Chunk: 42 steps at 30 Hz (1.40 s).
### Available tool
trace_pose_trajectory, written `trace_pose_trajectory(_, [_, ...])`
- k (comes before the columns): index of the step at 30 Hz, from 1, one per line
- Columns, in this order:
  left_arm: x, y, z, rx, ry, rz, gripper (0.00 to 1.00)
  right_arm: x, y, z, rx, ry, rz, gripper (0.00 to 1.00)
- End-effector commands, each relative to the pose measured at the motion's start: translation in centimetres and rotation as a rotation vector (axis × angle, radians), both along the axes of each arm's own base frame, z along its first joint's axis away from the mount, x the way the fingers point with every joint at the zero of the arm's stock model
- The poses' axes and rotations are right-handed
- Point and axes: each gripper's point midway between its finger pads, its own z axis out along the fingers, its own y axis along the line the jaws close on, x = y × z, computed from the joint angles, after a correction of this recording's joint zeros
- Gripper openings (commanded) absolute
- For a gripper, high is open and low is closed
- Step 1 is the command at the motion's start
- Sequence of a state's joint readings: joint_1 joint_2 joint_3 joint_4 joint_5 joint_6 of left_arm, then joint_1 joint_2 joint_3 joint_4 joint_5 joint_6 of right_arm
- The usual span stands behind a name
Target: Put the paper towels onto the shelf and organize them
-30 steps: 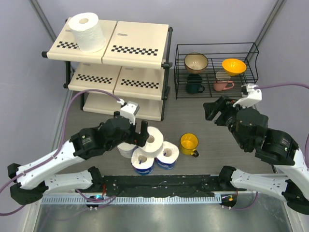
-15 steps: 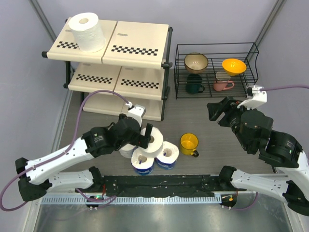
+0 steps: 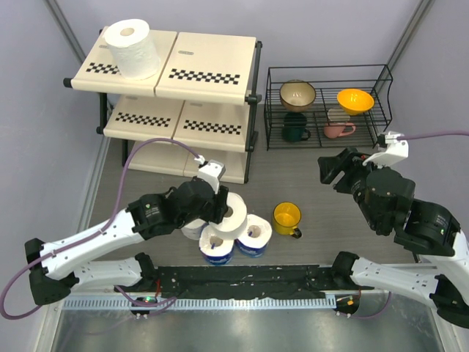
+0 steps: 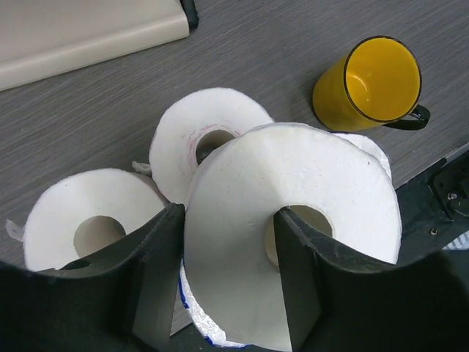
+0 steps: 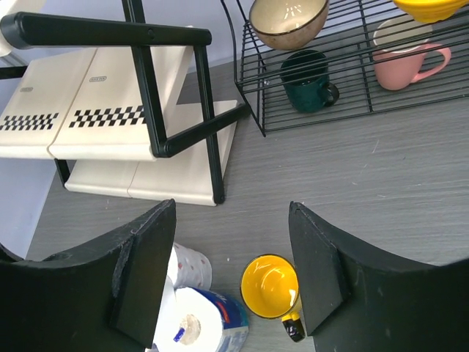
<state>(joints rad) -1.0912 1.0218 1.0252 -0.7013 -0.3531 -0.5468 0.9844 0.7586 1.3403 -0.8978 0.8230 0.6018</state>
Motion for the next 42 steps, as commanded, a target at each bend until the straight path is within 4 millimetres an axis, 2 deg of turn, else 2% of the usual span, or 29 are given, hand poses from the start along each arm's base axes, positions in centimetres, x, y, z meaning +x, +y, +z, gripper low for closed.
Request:
trace_pose_trajectory(1, [0.1, -1.1, 1.2, -0.049, -0.019, -0.03, 0.53, 0.0, -1.3, 0.3, 0.038, -0.02, -0.063, 0.68])
trace_pose_trajectory(7, [0.2, -1.5, 4.4, -0.116, -0.064, -0.041, 0.41, 0.2, -1.8, -1.4, -0.013, 0.011, -0.109, 0.67])
trace_pose_trajectory(10, [0.5, -1.4, 7.1, -0.144, -0.102, -0.04, 0.41, 0.6, -1.5, -2.9, -0.064, 0.047, -0.127, 0.67])
trace_pose_trajectory(11, [0.6, -1.4, 9.1, -0.175, -0.128, -0.038, 0.38, 0.8, -1.3, -3.3, -0.079, 0.058, -0.127, 0.67])
trace_pose_trajectory(13, [0.8, -1.3, 10.8, -0.18, -0.157, -0.043, 0.38, 1.1, -0.6, -4.6, -0.135, 0.096, -0.121, 0.68])
trace_pose_trajectory(14, [0.9, -1.3, 12.8, -0.209, -0.181, -0.042, 0.38, 1.2, -0.3, -4.9, -0.147, 0.108, -0.12, 0.68])
trace_pose_trajectory(16, [1.1, -1.5, 14.2, -0.214, -0.203, -0.05, 0.38, 1.5, 0.2, -5.9, -0.183, 0.137, -0.124, 0.69])
trace_pose_trajectory(17, [1.1, -1.4, 16.2, -0.246, -0.231, -0.053, 0.38, 1.6, 0.3, -6.4, -0.196, 0.146, -0.125, 0.69])
trace_pose_trajectory(19, [1.3, -1.5, 18.0, -0.263, -0.261, -0.06, 0.38, 1.7, 0.3, -6.7, -0.199, 0.15, -0.137, 0.69])
trace_pose_trajectory(20, [1.6, -1.3, 20.3, -0.28, -0.308, -0.056, 0.38, 1.7, 0.2, -6.8, -0.201, 0.15, -0.142, 0.69])
trace_pose_trajectory(22, [1.9, -0.9, 22.8, -0.295, -0.361, -0.049, 0.38, 1.7, -0.1, -6.7, -0.195, 0.144, -0.154, 0.69])
trace_pose_trajectory(23, [2.2, -0.2, 25.6, -0.315, -0.423, -0.032, 0.38, 1.7, -0.1, -6.8, -0.195, 0.144, -0.154, 0.69])
trace_pose_trajectory(24, [2.4, 0.4, 27.1, -0.323, -0.462, -0.015, 0.38, 1.7, -0.2, -6.8, -0.194, 0.143, -0.159, 0.69])
trace_pose_trajectory(25, [2.3, 1.6, 30.3, -0.37, -0.52, 0.006, 0.37, 1.6, -0.3, -6.7, -0.188, 0.144, -0.157, 0.69])
trace_pose_trajectory(28, [3.5, 3.6, 34.1, -0.337, -0.649, 0.083, 0.37, 1.6, -0.2, -6.8, -0.188, 0.147, -0.151, 0.69])
trace_pose_trajectory(29, [3.4, 5.2, 36.8, -0.369, -0.708, 0.124, 0.37, 1.6, -0.2, -6.9, -0.192, 0.152, -0.148, 0.69])
trace_pose_trajectory(30, [4.3, 5.8, 37.4, -0.307, -0.754, 0.166, 0.37, 1.6, -0.1, -6.9, -0.191, 0.152, -0.147, 0.69])
trace_pose_trajectory(32, [4.5, 7.5, 40.2, -0.308, -0.835, 0.221, 0.37, 1.7, 0.0, -7.1, -0.194, 0.158, -0.145, 0.67])
trace_pose_trajectory(33, [4.8, 7.8, 40.8, -0.264, -0.865, 0.226, 0.37, 1.7, 0.1, -7.1, -0.195, 0.16, -0.145, 0.67])
trace_pose_trajectory(34, [5.1, 7.9, 42.3, -0.276, -0.888, 0.243, 0.37, 1.8, 0.2, -7.2, -0.199, 0.161, -0.143, 0.66])
trace_pose_trajectory(38, [7.4, 8.1, 44.0, -0.219, -0.947, 0.299, 0.36, 1.8, 0.4, -7.4, -0.208, 0.168, -0.138, 0.66])
trace_pose_trajectory(39, [7.9, 8.2, 44.1, -0.218, -0.951, 0.308, 0.36, 1.8, 0.4, -7.4, -0.208, 0.169, -0.137, 0.66])
trace_pose_trajectory(40, [8.7, 7.0, 44.1, -0.252, -0.943, 0.276, 0.36, 1.8, 0.4, -7.4, -0.206, 0.169, -0.134, 0.66])
trace_pose_trajectory(41, [10.1, 8.2, 43.7, -0.232, -0.937, 0.315, 0.35, 1.8, 0.4, -7.4, -0.207, 0.17, -0.134, 0.66])
trace_pose_trajectory(42, [11.1, 8.2, 43.3, -0.235, -0.925, 0.322, 0.35, 1.8, 0.3, -7.4, -0.206, 0.17, -0.136, 0.66])
